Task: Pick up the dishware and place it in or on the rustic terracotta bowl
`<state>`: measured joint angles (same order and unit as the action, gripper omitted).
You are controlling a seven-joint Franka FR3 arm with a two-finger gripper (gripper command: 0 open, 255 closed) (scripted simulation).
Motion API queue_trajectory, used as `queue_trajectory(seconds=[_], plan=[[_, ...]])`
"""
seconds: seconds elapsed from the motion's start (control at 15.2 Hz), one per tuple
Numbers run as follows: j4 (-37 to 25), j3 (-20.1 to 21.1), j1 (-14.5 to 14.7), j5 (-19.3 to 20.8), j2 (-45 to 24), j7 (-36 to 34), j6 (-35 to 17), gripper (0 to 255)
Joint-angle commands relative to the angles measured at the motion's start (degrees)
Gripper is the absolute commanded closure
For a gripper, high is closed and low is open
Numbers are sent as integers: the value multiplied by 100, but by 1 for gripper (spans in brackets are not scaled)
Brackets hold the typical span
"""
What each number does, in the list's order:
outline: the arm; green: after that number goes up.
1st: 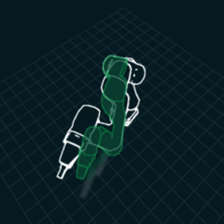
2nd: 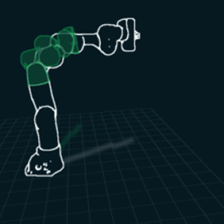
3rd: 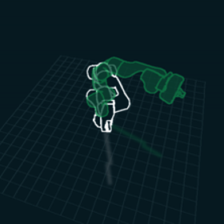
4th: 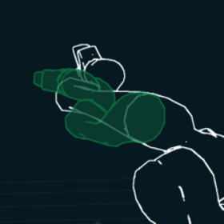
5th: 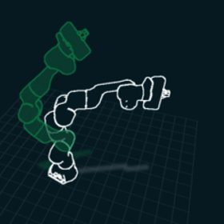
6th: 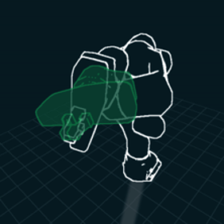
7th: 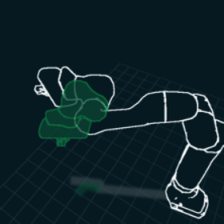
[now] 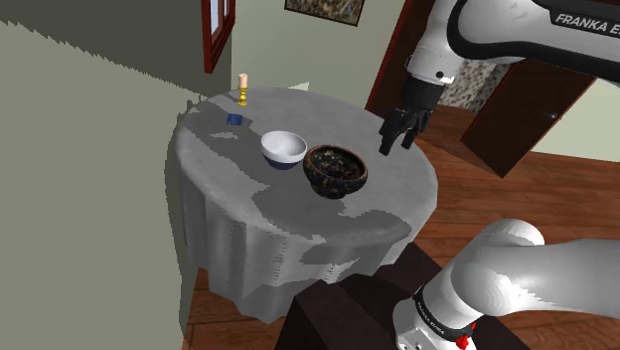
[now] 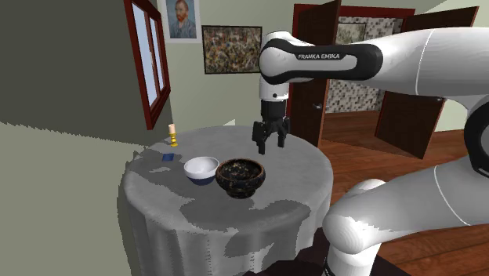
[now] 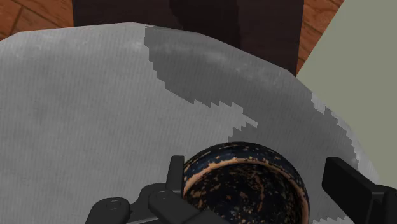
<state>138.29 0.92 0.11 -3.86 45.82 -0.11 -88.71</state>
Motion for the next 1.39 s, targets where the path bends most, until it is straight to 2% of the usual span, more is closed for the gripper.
queue_trajectory(seconds=[0.0, 0.66, 1.32], plan=[[0, 0, 0, 0, 0, 0, 0, 0], [-862, 54, 26, -156, -2175, -14, -1380, 0], [-2470, 85, 52, -271, -4397, -31, -2064, 0]])
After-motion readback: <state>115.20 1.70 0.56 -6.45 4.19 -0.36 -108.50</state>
